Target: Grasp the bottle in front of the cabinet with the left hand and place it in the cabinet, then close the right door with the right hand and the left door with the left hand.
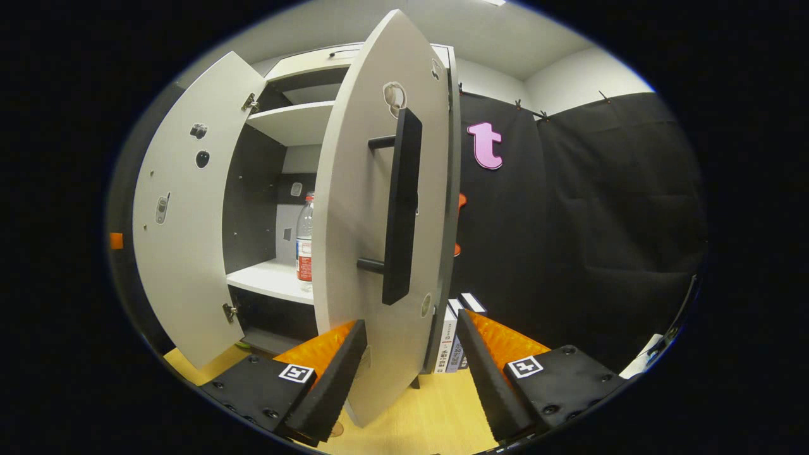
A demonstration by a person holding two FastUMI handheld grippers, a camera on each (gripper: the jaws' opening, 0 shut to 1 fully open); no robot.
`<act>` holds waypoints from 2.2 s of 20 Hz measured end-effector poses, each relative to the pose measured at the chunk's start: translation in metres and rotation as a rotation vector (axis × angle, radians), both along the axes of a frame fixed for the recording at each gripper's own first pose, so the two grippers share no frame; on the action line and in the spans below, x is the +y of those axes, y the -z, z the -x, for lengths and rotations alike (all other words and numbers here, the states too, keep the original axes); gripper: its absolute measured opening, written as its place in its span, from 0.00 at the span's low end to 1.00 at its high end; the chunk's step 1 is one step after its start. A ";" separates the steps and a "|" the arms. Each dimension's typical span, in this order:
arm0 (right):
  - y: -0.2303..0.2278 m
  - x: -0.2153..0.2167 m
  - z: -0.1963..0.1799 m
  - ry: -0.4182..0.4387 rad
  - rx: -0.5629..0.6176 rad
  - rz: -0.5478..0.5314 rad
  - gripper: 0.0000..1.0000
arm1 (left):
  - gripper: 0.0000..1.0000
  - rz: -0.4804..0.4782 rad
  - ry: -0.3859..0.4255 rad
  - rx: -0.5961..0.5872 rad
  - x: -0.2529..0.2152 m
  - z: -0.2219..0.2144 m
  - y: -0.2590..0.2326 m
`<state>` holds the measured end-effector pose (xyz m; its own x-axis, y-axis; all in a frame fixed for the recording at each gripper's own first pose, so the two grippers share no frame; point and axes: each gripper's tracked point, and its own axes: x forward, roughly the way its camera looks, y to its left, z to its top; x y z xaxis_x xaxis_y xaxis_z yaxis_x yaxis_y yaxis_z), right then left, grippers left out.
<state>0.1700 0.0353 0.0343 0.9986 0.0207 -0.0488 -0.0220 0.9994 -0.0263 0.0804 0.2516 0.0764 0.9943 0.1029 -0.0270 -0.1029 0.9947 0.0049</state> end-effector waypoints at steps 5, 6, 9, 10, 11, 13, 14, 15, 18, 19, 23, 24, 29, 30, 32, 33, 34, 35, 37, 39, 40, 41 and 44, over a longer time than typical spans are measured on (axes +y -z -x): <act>0.009 0.033 -0.031 -0.060 0.009 -0.030 0.95 | 0.95 -0.002 -0.028 0.008 0.005 0.003 0.004; 0.013 0.039 -0.042 -0.071 0.017 -0.031 0.95 | 0.95 0.000 -0.038 0.008 0.007 0.003 0.006; 0.019 0.052 -0.079 -0.082 0.024 -0.015 0.88 | 0.95 -0.006 -0.061 0.012 0.017 0.008 0.007; 0.021 0.054 -0.088 -0.080 0.026 -0.004 0.95 | 0.95 -0.010 -0.067 0.016 0.021 0.012 0.007; 0.021 0.047 -0.090 -0.077 0.027 0.005 0.96 | 0.95 -0.014 -0.071 0.013 0.021 0.012 0.006; 0.021 0.043 -0.094 -0.073 0.029 0.004 0.95 | 0.94 -0.020 -0.077 0.009 0.020 0.008 0.003; 0.021 0.043 -0.096 -0.073 0.029 -0.002 0.95 | 0.94 -0.020 -0.078 0.007 0.022 0.005 0.003; 0.020 0.043 -0.099 -0.074 0.027 -0.006 0.95 | 0.94 -0.016 -0.078 0.008 0.022 0.002 0.004; 0.020 0.044 -0.101 -0.073 0.018 0.002 1.00 | 0.94 0.005 -0.068 0.018 0.020 -0.010 0.010; 0.020 0.044 -0.101 -0.072 0.016 0.008 1.00 | 0.94 0.011 -0.066 0.021 0.020 -0.015 0.011; 0.019 0.045 -0.102 -0.068 0.020 0.016 0.95 | 0.95 0.018 -0.050 0.031 0.018 -0.033 0.017; 0.019 0.045 -0.101 -0.067 0.023 0.012 0.95 | 0.94 0.016 -0.045 0.033 0.018 -0.037 0.016; 0.014 0.036 -0.094 -0.050 0.020 0.000 0.95 | 0.95 0.017 -0.018 0.041 0.013 -0.050 0.019; 0.012 0.033 -0.089 -0.048 0.019 0.002 0.95 | 0.95 0.019 -0.011 0.043 0.011 -0.052 0.020; 0.008 0.026 -0.079 -0.034 0.016 0.007 0.95 | 0.95 0.019 0.003 0.049 0.008 -0.054 0.022; 0.007 0.023 -0.074 -0.030 0.016 0.006 0.95 | 0.95 0.018 0.009 0.051 0.007 -0.057 0.022; 0.005 0.020 -0.068 -0.026 0.016 0.002 0.95 | 0.95 0.016 0.015 0.054 0.006 -0.059 0.023; 0.003 0.016 -0.061 -0.023 0.016 -0.002 0.95 | 0.95 0.017 0.019 0.056 0.004 -0.059 0.024; -0.001 0.008 -0.046 -0.014 0.013 -0.004 0.95 | 0.95 0.014 0.019 0.057 0.003 -0.060 0.024; -0.008 -0.003 -0.036 -0.001 0.003 0.001 0.95 | 0.94 0.009 0.020 0.058 0.002 -0.061 0.024; -0.012 -0.009 -0.030 0.009 -0.004 0.002 0.95 | 0.94 0.011 0.018 0.059 0.002 -0.060 0.023; -0.016 -0.014 -0.024 0.017 -0.012 -0.001 0.95 | 0.94 0.015 0.018 0.061 0.002 -0.060 0.024; -0.027 -0.026 -0.008 0.030 -0.035 -0.016 0.95 | 0.94 0.014 0.029 0.067 -0.003 -0.059 0.026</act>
